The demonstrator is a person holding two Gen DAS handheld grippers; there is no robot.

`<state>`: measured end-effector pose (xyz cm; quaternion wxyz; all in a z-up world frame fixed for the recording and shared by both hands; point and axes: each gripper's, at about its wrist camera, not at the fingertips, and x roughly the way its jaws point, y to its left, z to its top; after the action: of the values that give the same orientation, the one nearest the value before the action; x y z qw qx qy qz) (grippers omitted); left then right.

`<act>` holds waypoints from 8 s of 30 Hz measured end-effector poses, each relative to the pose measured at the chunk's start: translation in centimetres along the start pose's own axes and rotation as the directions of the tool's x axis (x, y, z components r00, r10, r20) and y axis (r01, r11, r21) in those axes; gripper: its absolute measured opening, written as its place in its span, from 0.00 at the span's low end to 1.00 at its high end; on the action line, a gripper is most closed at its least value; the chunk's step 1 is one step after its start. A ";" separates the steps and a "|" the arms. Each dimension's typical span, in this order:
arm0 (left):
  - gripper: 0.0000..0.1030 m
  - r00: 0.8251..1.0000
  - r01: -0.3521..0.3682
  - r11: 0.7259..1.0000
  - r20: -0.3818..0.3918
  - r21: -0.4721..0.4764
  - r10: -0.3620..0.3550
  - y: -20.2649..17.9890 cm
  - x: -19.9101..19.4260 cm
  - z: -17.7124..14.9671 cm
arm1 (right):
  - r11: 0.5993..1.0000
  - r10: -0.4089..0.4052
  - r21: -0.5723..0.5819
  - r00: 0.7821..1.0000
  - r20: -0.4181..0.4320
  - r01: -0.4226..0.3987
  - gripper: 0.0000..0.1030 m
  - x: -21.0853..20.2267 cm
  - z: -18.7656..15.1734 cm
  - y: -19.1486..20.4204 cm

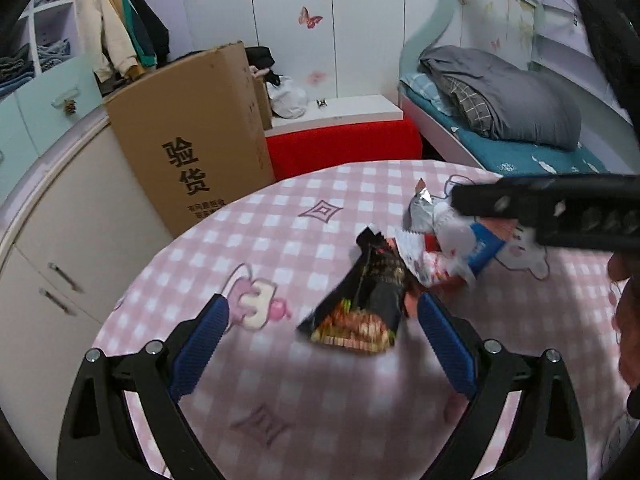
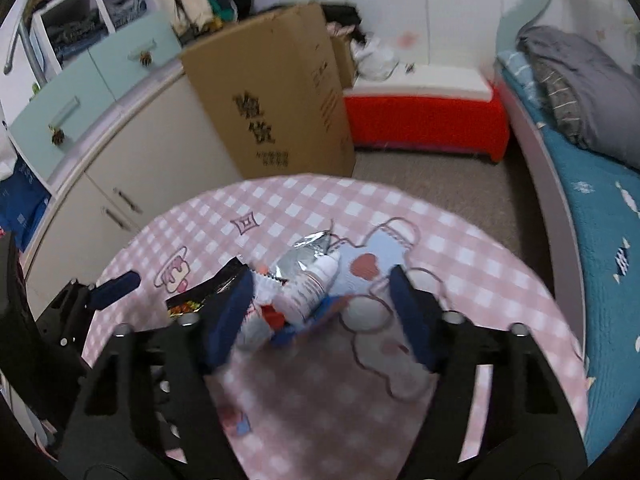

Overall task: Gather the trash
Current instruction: 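Grasp the black snack wrapper with the left tool while the right tool grasps the white dropper bottle, then carry wrapper and dropper bottle toward the wastebasket, then open both tools over the wastebasket to drop wrapper and bottle, then move both tools back to the remaining wrappers on the table, then grasp the blue-orange snack wrapper with the left tool while the right tool grasps the white-red wrapper, then carry both wrappers over the wastebasket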

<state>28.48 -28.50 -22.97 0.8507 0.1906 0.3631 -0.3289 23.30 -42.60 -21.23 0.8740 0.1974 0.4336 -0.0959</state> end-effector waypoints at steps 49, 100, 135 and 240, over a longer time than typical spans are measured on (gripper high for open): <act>0.28 0.976 0.015 0.867 0.195 -0.498 0.095 14.0 -23.4 -18.3 | 0.901 0.376 -0.256 0.925 0.058 -0.351 0.25 -10.4 -8.9 17.7; 0.80 0.970 -0.204 0.554 -0.241 -0.807 0.005 32.2 -11.7 -47.3 | 0.863 0.113 -0.348 0.812 -0.572 -0.365 0.71 16.4 -27.7 46.1; 0.88 0.933 -0.291 0.601 -0.080 -0.744 0.351 26.9 -29.3 -33.8 | 0.755 0.367 -0.498 0.904 -0.218 -0.427 0.94 -4.6 -17.7 42.2; 0.03 0.960 0.053 0.915 0.273 -0.399 0.063 10.5 -23.7 -12.4 | 0.950 0.246 -0.238 0.952 0.180 -0.201 0.31 -14.7 -9.6 12.5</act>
<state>17.39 -4.08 -12.69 0.9151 -0.0361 0.2986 -0.2685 11.72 -27.21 -11.54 0.9359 0.1379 0.3226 0.0318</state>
